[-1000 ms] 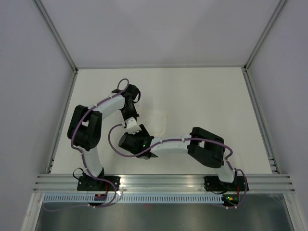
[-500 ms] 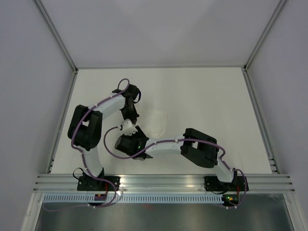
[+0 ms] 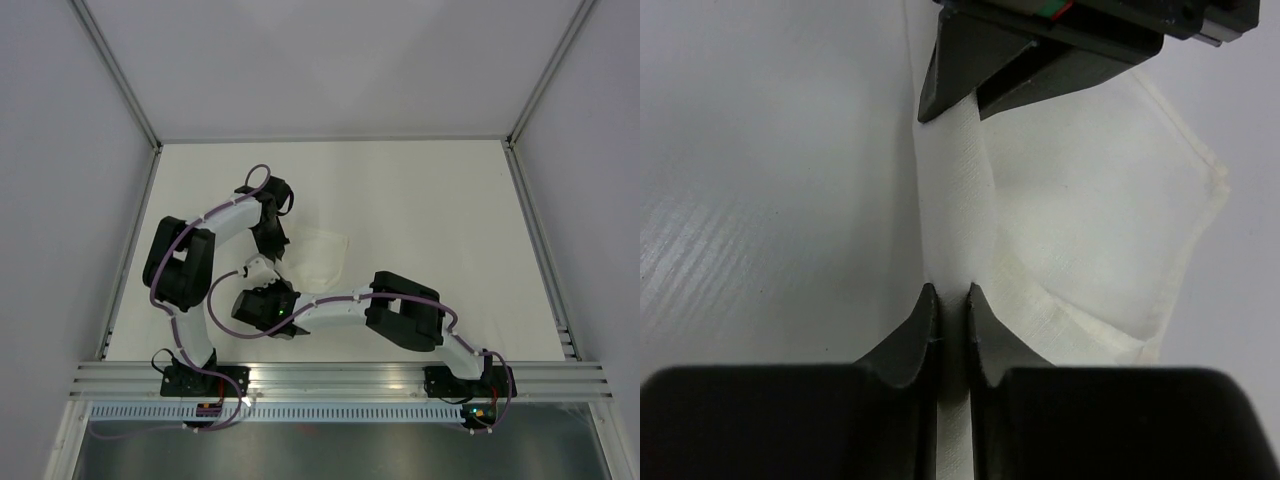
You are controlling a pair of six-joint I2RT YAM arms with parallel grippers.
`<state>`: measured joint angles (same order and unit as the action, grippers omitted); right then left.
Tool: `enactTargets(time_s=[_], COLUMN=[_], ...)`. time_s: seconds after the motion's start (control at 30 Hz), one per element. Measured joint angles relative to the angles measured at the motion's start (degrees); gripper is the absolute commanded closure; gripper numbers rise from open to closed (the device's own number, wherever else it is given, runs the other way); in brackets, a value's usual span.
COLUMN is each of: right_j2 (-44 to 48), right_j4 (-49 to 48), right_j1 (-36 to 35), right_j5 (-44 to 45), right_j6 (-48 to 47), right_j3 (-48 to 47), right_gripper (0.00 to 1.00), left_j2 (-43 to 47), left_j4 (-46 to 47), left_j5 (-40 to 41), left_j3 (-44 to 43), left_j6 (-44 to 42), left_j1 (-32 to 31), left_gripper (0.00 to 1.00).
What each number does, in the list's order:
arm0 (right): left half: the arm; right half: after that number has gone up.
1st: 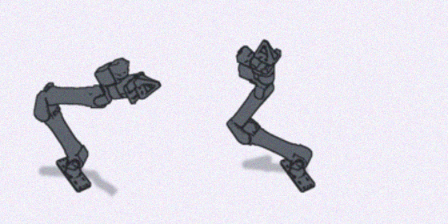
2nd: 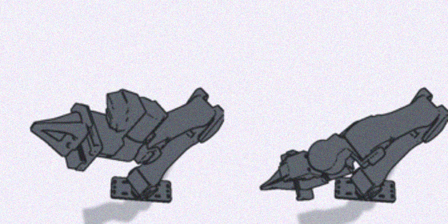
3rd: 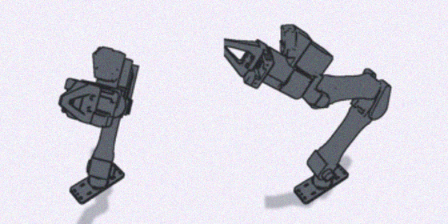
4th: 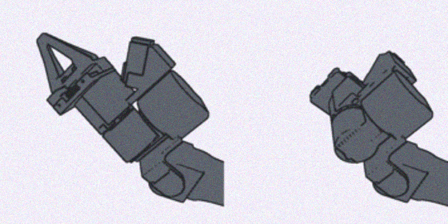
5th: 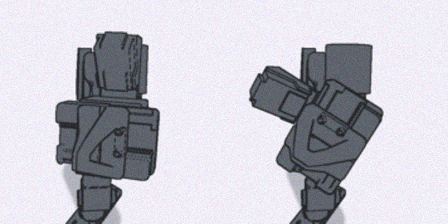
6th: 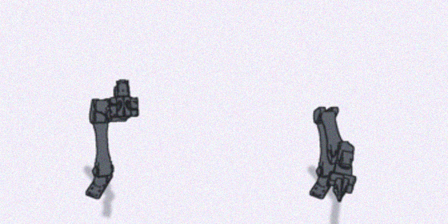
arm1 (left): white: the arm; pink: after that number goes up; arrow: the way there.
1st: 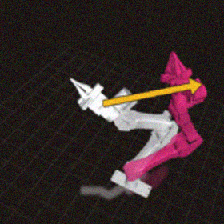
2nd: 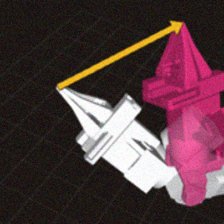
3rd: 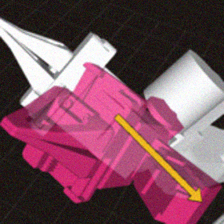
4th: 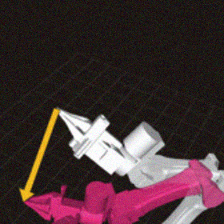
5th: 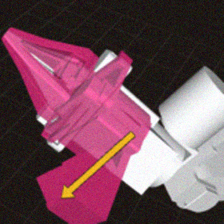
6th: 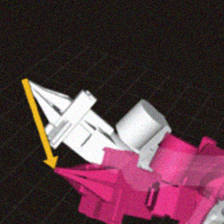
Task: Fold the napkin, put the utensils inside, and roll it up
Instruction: Roll the napkin at the center of the board.
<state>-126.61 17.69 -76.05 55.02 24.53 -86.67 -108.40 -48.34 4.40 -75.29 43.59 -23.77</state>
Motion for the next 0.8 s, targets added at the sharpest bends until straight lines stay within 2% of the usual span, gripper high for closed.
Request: enactTargets(time_s=[0.07,0.1,0.2,0.3,0.5,0.67,0.8], right_j2=[0.0,0.3,3.0,6.8,13.0,15.1,15.3], right_j4=[-0.6,-1.3,-5.8,-10.2,-19.2,-24.9,-29.6], right_j1=[0.0,0.0,0.2,1.3,7.1,13.3,17.4], right_j5=[0.3,0.4,-0.6,-4.4,-17.9,-30.1,-39.2], right_j6=[0.1,0.1,0.3,0.8,2.8,5.6,8.0], right_j3=[0.2,0.8,5.6,11.1,19.2,22.7,24.8], right_gripper=[0.96,0.96,0.97,0.98,0.99,0.99,1.0], left_j2=[0.0,0.0,0.1,0.8,3.6,7.1,12.5], left_j4=[0.3,0.3,0.8,2.5,6.4,11.1,17.8], left_j5=[0.0,0.0,-1.5,-4.4,-10.0,-14.2,-17.6], left_j3=[0.0,0.0,0.0,0.0,-0.8,-0.7,3.7], left_j6=[0.0,0.0,-0.6,-1.4,-2.8,-3.0,-2.9], left_j1=[0.0,0.0,0.3,1.2,5.0,9.2,13.6], left_gripper=[0.88,0.78,0.57,0.46,0.39,0.38,0.38])
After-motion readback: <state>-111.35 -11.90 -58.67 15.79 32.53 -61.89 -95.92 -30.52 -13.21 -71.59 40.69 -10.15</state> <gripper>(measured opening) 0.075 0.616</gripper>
